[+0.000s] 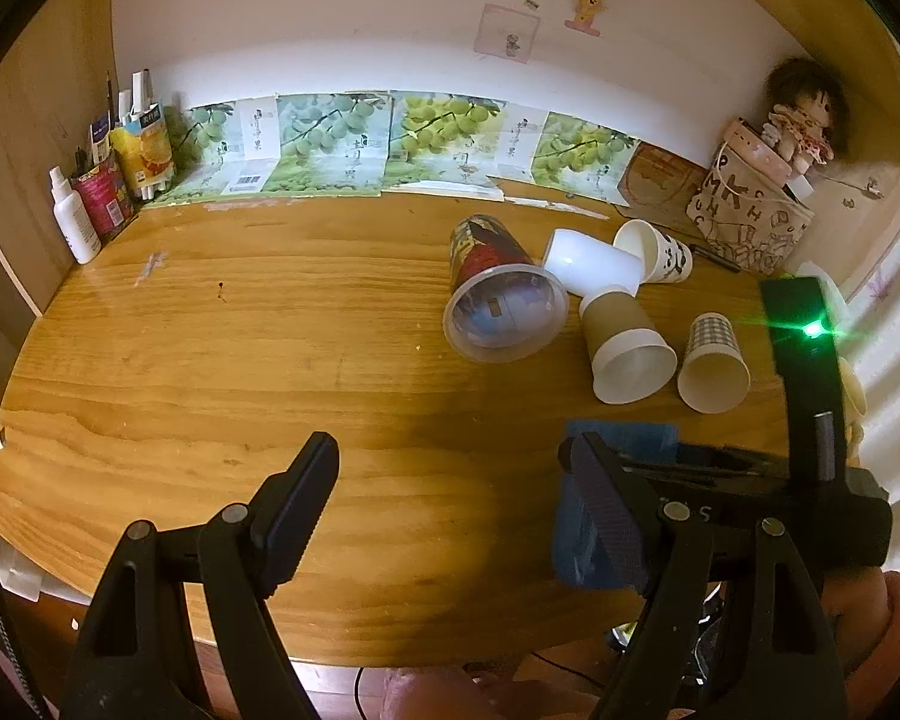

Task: Flip cup upright
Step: 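Rotate the blue cup with the right gripper until its rim faces up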

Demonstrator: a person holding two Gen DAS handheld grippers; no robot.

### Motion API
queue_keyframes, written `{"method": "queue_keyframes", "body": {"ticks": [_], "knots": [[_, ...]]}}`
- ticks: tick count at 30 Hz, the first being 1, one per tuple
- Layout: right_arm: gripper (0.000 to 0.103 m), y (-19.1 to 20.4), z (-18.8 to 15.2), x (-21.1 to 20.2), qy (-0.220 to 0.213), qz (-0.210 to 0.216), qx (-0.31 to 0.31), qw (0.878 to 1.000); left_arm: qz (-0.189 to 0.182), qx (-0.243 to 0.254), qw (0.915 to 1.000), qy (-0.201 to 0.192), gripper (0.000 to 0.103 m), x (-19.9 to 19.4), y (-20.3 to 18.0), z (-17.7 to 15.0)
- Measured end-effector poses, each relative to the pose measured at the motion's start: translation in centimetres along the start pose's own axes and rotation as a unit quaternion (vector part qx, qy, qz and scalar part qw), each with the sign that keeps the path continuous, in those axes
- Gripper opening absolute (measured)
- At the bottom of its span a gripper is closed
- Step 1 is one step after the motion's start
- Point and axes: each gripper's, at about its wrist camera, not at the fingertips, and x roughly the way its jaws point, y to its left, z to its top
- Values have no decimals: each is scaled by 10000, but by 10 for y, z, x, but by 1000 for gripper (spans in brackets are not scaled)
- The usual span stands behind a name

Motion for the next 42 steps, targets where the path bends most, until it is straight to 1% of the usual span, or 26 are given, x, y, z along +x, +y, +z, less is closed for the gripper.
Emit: {"method": "queue_keyframes", "body": {"ticks": [2,6,11,16,20,27,32,34,37,42], "knots": [[71,0,0,-6,-208,-6,-95,9997,31,8,10000,41,83,0,-2,-2],[71,4,-5,-20,-778,-212,-456,9957,84,45,9999,83,83,-2,-7,-8],[71,9,-19,-32,-1533,-422,-1044,9817,144,7,9999,51,83,-7,-11,-14],[71,12,-30,-33,-1839,-348,-1358,9729,223,-71,9997,19,83,-12,-12,-18],[71,16,-47,-37,-2216,-341,-1763,9585,286,-153,9995,3,83,-16,-12,-22],[71,18,-65,-39,-2544,-365,-2172,9417,363,-246,9990,-40,83,-23,-13,-30],[71,19,-77,-34,-2739,-609,-2442,9282,416,-234,9988,-53,83,-28,-16,-34],[71,19,-80,-34,-2796,-638,-2503,9247,428,-240,9988,-80,83,-30,-16,-36],[71,19,-81,-34,-2830,-645,-2530,9229,425,-257,9987,-89,83,-32,-16,-37],[71,16,-82,-36,-2813,-561,-2424,9268,419,-246,9988,-109,83,-33,-16,-38]]}}
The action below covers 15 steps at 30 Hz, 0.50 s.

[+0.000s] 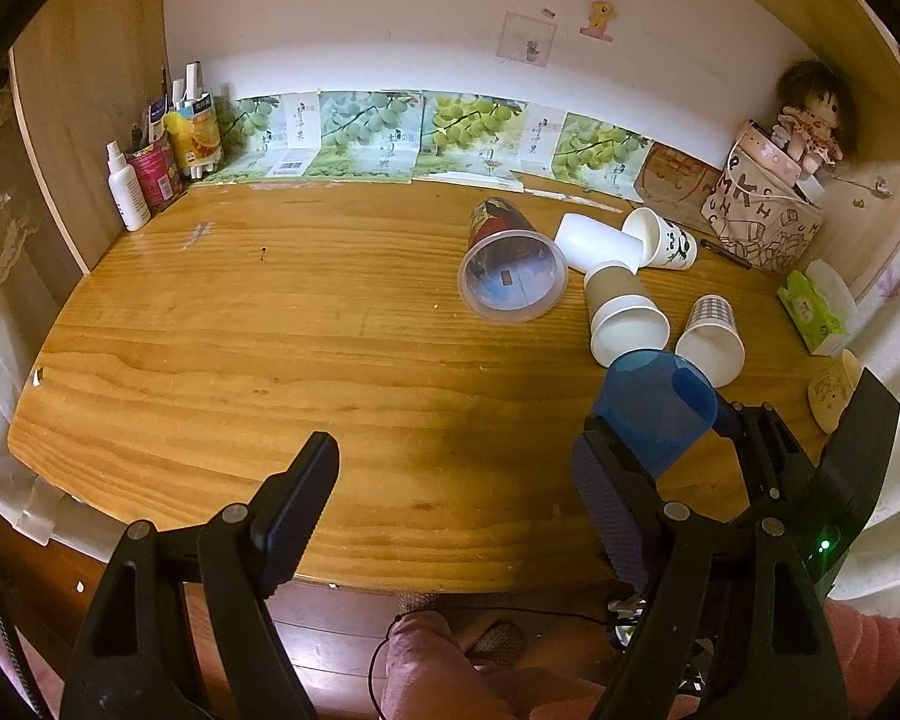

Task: Flip cup upright
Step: 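Rotate the blue cup with the right gripper until its rim faces up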

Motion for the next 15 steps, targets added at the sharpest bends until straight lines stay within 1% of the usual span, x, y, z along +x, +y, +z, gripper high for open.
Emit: {"method": "queue_keyframes", "body": {"ticks": [9,15], "knots": [[72,-1,-3,-5,56,38,13,10000,-36,66,10000,-19,83,-5,-8,-4],[73,-3,-4,-4,231,12,58,9997,-45,83,10000,-24,83,-8,-11,-8]]}}
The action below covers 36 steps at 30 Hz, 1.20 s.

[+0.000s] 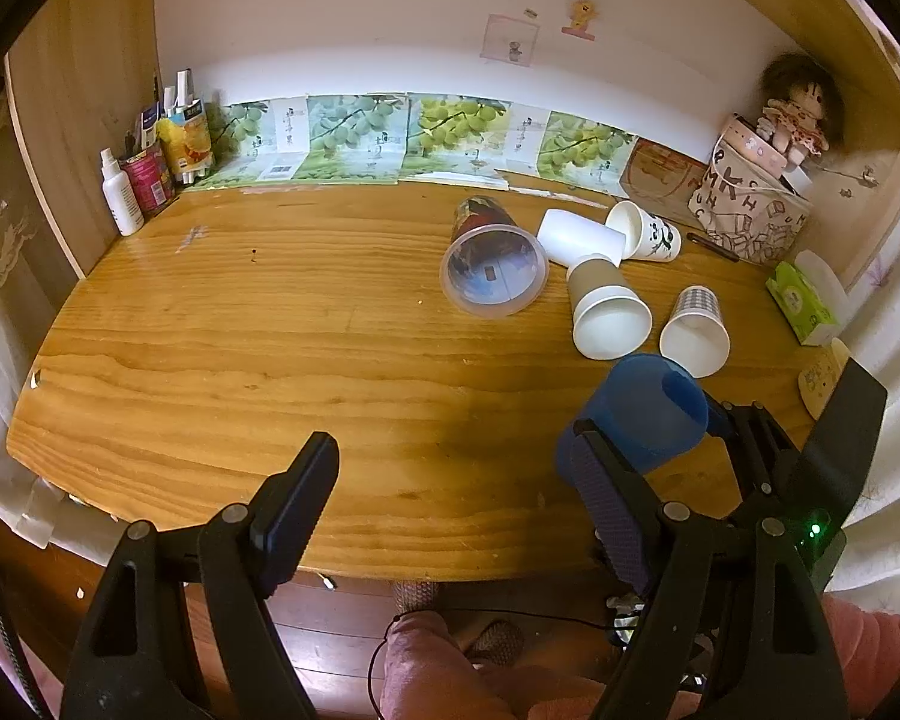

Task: Flip cup upright
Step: 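Rotate the blue cup with the right gripper until its rim faces up, then lower the blue cup onto the table and open the right gripper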

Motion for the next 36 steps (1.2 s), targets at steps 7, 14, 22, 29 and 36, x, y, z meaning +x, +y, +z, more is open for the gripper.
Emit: {"method": "queue_keyframes", "body": {"ticks": [7,14,22,29,36], "knots": [[81,4,-2,0,151,45,-70,9999,23,-29,10000,-14,83,-3,-1,-4],[81,4,-10,3,528,33,-146,9985,41,-104,9999,1,83,-7,-2,-10],[81,-9,-30,-2,969,-55,8,9953,-7,-107,9999,119,83,-6,-10,-19],[82,-39,-29,-23,1277,-94,620,9898,12,-112,9997,204,83,-7,-18,-25],[82,-72,-12,-59,1626,-402,1229,9782,156,1,9995,261,83,-9,-28,-27]]}}
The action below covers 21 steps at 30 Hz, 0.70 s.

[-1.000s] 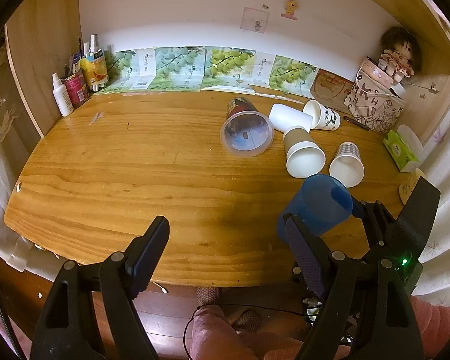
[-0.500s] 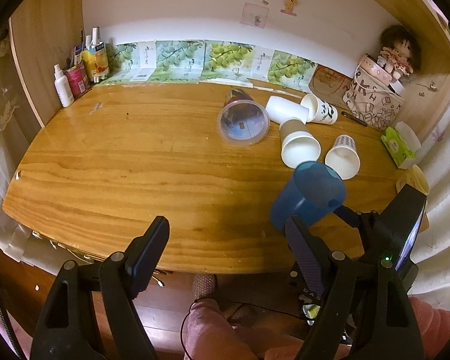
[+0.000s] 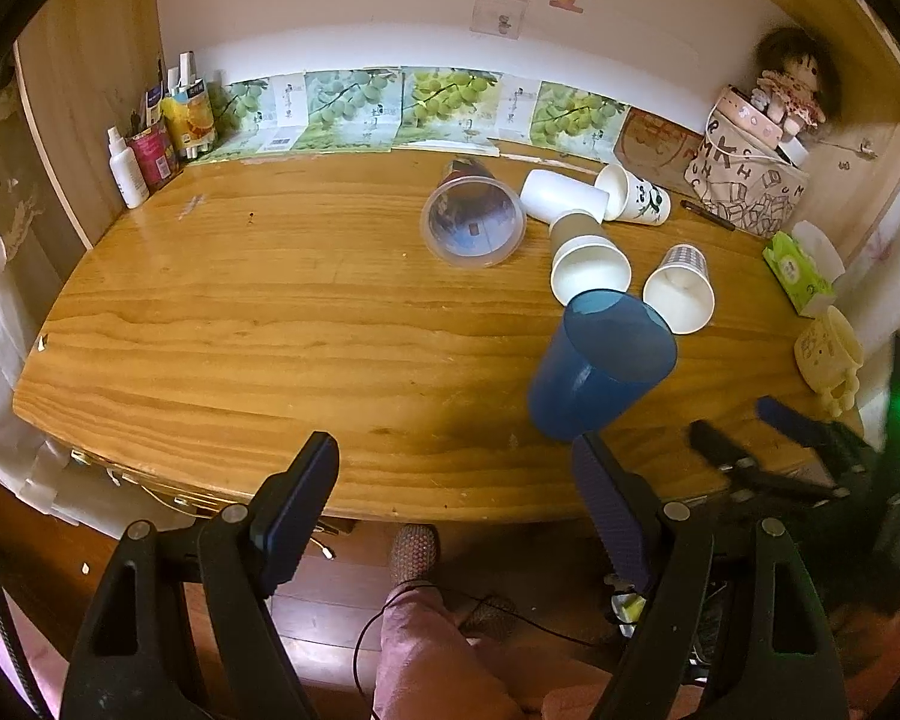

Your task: Flip cup upright

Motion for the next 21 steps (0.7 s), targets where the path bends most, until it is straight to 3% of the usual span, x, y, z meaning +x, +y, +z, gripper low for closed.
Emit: {"method": "queue_keyframes", "body": {"ticks": [7,12,21], "knots": [[82,-20,15,-38,702,-102,816,9941,150,218,9996,-7,83,-15,-16,10],[82,-24,21,-66,935,49,1110,9894,318,238,9990,-228,83,-40,-25,18],[83,-2,40,-130,322,340,1083,9930,191,287,9969,-705,83,-97,-35,46]]}}
